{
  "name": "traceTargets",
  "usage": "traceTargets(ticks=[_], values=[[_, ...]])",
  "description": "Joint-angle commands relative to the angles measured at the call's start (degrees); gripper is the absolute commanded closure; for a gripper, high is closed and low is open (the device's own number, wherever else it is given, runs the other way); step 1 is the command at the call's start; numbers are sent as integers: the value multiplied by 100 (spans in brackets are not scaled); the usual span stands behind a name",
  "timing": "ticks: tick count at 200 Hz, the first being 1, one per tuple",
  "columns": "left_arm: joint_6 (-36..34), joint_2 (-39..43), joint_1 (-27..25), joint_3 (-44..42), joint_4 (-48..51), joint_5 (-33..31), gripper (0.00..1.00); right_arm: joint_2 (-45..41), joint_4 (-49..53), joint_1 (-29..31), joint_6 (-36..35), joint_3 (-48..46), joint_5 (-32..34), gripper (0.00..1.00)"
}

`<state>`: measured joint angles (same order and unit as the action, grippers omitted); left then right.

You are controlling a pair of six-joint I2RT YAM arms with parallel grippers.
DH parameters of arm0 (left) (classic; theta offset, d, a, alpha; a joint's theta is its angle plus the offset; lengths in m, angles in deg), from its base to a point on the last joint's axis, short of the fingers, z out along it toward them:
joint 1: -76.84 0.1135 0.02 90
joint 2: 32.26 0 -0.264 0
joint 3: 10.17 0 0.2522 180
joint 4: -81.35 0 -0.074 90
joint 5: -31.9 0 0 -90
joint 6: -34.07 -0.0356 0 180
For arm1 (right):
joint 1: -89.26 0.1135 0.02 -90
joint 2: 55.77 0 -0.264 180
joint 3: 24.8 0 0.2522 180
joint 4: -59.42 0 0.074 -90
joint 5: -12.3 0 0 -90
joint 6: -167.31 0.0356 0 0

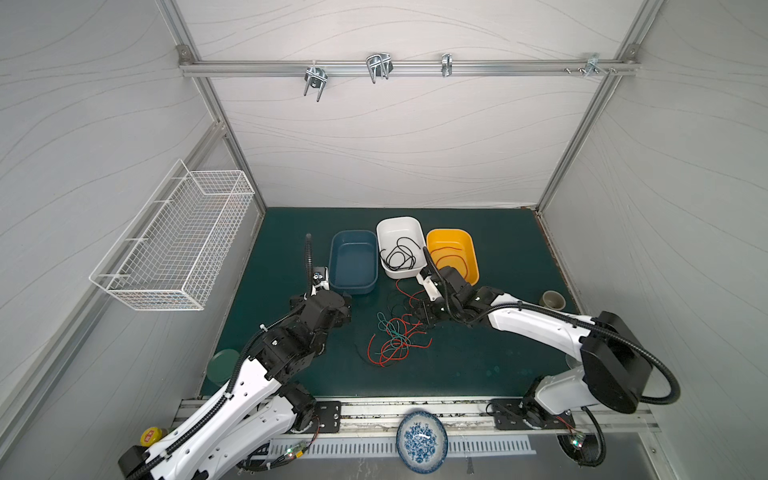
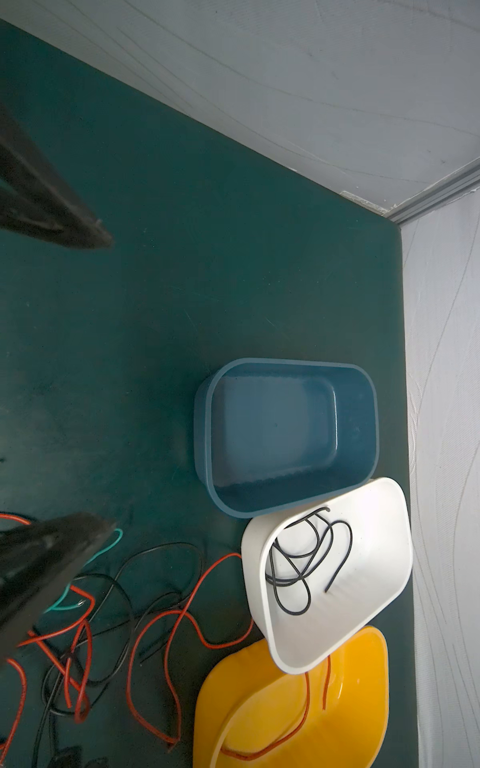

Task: Untangle the cables
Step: 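Move the right gripper back down to the tangled wire pile, then grasp a red wire in the pile with the right gripper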

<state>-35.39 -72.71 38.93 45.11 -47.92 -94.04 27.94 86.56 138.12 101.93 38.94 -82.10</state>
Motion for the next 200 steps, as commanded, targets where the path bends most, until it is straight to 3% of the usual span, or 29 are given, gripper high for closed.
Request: traceTargets(ticks=[1,98,200], values=[[-14,-24,12,23,-224,16,0,93,-212,102,-179,-133,417,57],[-32,-49,14,22,-230,33,0,619,-354,421,-387,16,1268,59],[-36,-45,12,20,-234,64,0,589,-517,541,-454,17,1366,98]])
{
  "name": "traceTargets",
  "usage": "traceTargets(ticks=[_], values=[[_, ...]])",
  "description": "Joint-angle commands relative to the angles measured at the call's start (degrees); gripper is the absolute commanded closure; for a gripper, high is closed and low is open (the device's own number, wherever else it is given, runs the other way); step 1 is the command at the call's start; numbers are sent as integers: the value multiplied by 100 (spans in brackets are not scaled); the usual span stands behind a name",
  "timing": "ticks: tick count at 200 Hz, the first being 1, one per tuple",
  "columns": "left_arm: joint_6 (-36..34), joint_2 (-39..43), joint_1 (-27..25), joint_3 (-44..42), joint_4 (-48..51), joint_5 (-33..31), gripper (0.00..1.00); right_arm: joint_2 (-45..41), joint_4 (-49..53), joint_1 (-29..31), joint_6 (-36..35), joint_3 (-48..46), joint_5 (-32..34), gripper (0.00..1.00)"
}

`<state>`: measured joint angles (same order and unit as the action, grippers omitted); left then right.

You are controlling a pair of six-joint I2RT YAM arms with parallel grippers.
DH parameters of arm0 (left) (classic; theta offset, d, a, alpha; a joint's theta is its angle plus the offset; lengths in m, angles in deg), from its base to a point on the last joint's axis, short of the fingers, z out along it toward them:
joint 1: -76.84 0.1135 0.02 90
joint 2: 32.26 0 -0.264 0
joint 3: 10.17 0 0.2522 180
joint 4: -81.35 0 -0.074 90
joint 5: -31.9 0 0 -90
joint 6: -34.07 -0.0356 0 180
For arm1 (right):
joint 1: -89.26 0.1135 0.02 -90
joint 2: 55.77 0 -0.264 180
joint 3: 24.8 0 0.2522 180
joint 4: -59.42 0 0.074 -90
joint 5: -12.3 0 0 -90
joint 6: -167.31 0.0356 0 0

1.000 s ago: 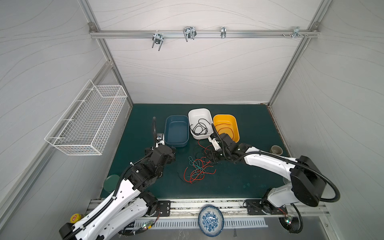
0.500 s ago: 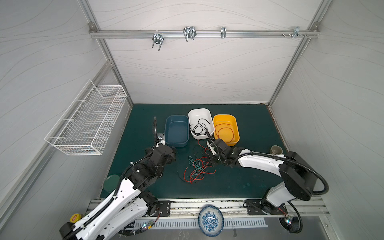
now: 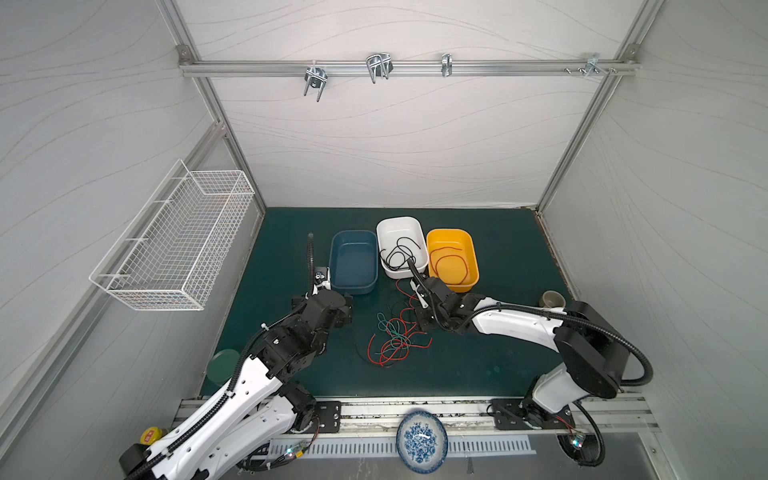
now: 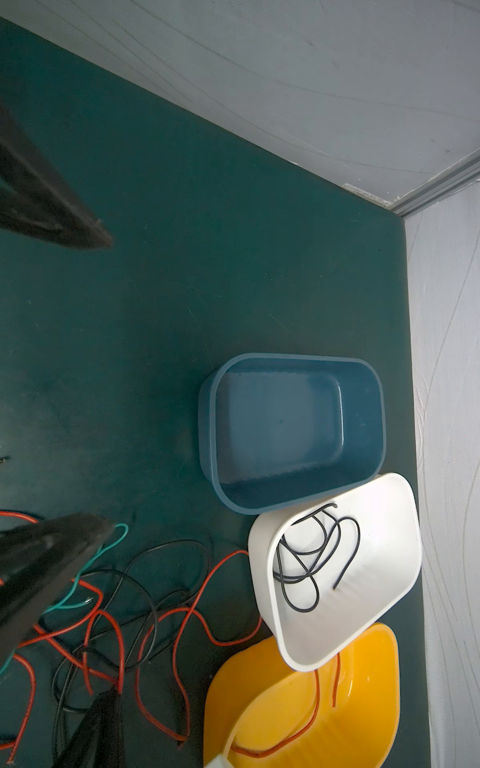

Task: Untangle the cables
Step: 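Grasp a red wire in the pile with the right gripper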

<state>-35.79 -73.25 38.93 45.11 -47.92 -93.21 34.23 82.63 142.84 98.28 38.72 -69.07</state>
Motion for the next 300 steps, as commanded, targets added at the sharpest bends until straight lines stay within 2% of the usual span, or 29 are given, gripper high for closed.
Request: traceTargets(ticks=[1,45,80,93,171,198,264,300], values=[[1,7,12,22,-234,-21,0,-42,-126,67,-91,36,66,98],[-1,2,14,21,-234,-5,0,-166,-227,72,-163,-46,-33,100],[-1,-13,12,17,-234,12,0,-77,-224,78,-171,21,76,80],[-1,-18,12,16,-230,16,0,-53,-251,73,-177,32,159,76],[-1,0,12,-8,-243,52,0,264,-586,73,-233,130,346,74],[1,7,14,-4,-236,56,1,393,-775,73,-245,122,194,74],[-3,10,12,-3,-262,73,0,96,-833,74,-242,-60,332,96],[-8,11,12,-9,-254,75,0,-371,-677,75,-222,-179,416,100]])
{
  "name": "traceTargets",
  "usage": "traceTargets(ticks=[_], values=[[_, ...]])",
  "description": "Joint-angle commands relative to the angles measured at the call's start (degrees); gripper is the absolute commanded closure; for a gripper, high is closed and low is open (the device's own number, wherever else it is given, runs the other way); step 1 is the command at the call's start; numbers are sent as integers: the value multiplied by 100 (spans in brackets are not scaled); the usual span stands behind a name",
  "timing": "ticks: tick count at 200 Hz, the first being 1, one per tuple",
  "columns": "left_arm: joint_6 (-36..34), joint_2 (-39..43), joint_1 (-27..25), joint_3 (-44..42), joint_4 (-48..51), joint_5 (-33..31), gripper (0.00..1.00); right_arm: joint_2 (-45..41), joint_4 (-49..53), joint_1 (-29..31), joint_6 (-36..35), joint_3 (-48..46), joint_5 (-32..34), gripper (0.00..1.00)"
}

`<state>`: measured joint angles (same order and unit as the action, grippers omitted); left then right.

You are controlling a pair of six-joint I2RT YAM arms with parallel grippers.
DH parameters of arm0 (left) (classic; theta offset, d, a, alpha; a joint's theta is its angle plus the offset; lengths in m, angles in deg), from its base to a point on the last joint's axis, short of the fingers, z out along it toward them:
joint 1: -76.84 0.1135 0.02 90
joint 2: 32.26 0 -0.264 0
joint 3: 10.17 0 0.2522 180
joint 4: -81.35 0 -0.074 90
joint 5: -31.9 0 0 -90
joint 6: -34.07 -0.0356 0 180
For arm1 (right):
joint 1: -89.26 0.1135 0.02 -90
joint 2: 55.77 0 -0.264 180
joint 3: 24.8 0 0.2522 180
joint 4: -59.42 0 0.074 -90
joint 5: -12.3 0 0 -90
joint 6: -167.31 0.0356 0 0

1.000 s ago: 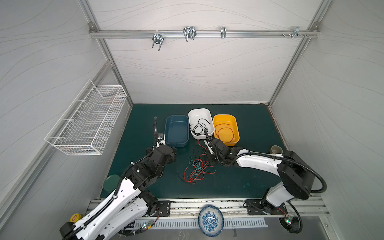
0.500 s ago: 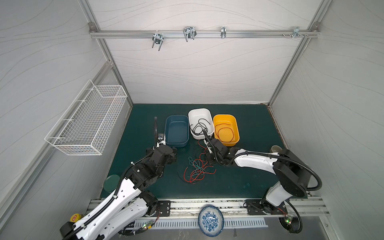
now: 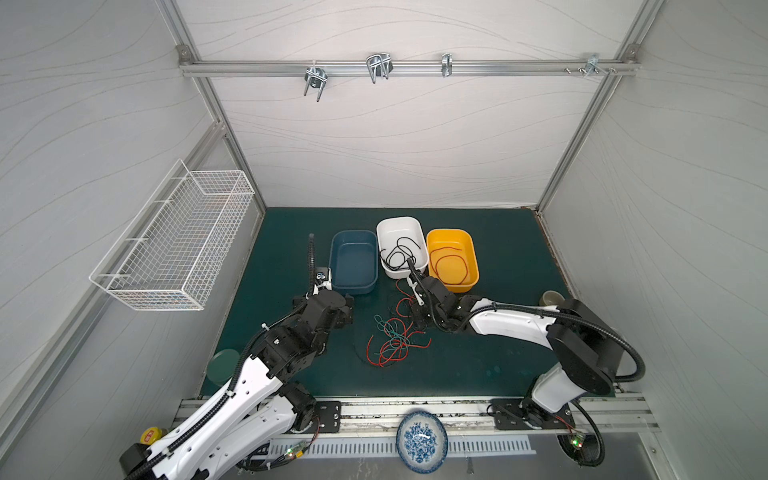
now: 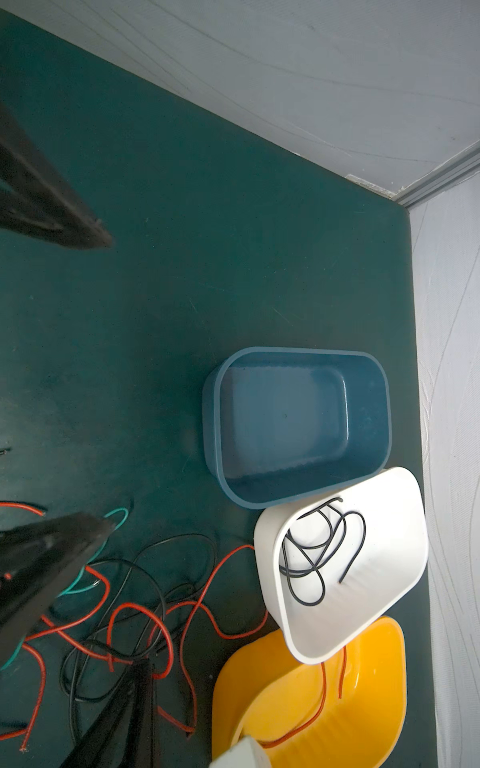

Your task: Untangle the cables

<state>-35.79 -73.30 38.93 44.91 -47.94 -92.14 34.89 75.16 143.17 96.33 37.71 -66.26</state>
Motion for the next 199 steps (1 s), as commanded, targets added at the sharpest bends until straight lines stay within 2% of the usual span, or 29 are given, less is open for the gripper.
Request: traceTargets(ticks=[1,41,97,148,179,199], values=[[-5,16,12,9,-255,-23,0,-453,77,41,-24,-82,141,100],[-10,-7,17,18,-261,-5,0,-1228,413,41,-39,-87,358,100],[-10,-15,16,15,-259,38,0,-1995,1112,45,-155,399,713,100],[-13,-30,14,3,-258,127,0,-2456,1607,45,-396,1058,622,100],[-46,-18,13,36,-263,425,0,-2558,1651,41,-427,1223,370,100],[-112,77,12,46,-353,1040,0,-2603,1557,42,-414,1201,116,100]])
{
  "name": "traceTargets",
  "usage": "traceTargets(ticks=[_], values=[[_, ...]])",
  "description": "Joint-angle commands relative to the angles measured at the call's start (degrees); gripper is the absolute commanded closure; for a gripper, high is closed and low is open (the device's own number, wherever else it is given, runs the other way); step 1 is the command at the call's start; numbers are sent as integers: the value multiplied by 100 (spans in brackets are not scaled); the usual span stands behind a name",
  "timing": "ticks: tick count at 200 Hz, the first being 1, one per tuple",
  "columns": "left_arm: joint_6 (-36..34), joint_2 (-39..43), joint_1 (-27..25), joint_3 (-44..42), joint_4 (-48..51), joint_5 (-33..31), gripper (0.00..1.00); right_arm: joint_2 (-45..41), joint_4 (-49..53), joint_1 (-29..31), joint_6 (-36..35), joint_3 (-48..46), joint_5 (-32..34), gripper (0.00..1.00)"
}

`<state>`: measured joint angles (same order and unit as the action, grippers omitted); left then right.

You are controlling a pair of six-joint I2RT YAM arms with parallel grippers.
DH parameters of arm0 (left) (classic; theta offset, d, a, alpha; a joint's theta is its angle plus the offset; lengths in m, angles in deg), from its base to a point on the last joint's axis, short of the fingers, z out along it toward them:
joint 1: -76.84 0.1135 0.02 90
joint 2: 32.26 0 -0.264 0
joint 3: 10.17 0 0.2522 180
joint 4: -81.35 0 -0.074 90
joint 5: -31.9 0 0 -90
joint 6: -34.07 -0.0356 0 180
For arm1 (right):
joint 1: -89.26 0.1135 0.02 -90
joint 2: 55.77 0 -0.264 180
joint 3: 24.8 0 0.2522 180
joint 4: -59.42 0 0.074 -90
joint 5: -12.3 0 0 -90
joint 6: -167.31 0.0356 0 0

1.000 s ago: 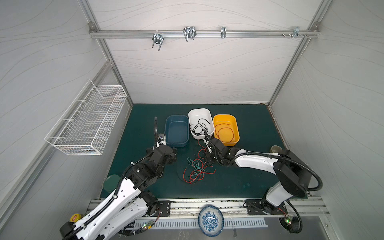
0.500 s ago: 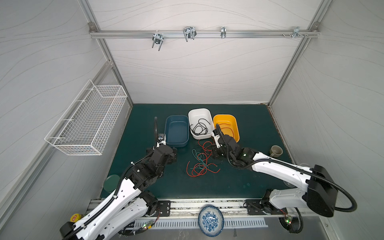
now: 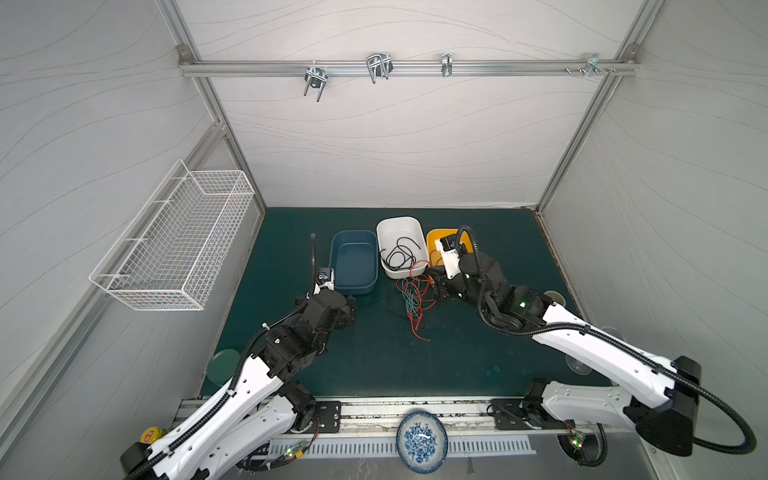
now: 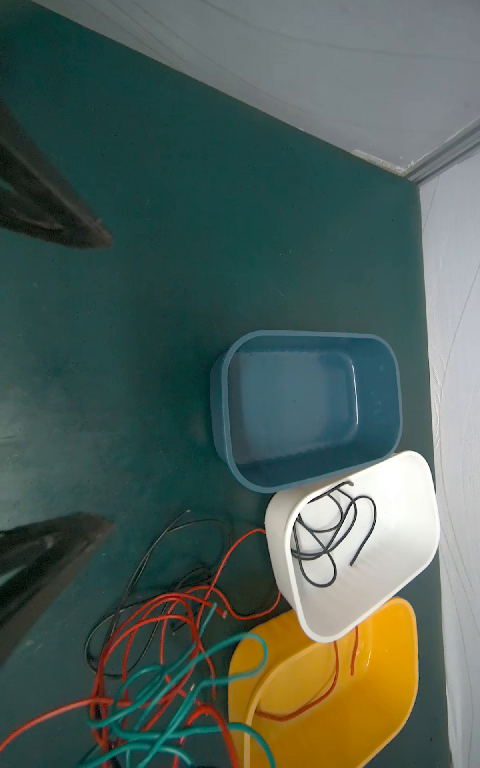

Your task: Untangle the cables

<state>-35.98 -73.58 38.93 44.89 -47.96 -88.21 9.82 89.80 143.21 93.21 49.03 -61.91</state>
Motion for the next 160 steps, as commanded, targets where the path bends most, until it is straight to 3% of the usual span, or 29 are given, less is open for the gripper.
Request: traceTargets(ticks=[1,47,92,128,160], values=[[-103,115,16,47,-365,682,0,-97,90,37,-103,63,-334,100],[-273,261,20,-81,-1028,2648,0,-149,-172,37,-227,-71,-906,100],[-156,-103,12,-127,-1891,4041,0,-221,-474,-97,-265,-263,-1620,100],[-509,-100,-27,-550,-2807,4515,1,-234,-631,-512,-30,-369,-2619,100],[-875,-136,-50,-737,-3240,4402,1,-231,-704,-701,67,-400,-3116,100]])
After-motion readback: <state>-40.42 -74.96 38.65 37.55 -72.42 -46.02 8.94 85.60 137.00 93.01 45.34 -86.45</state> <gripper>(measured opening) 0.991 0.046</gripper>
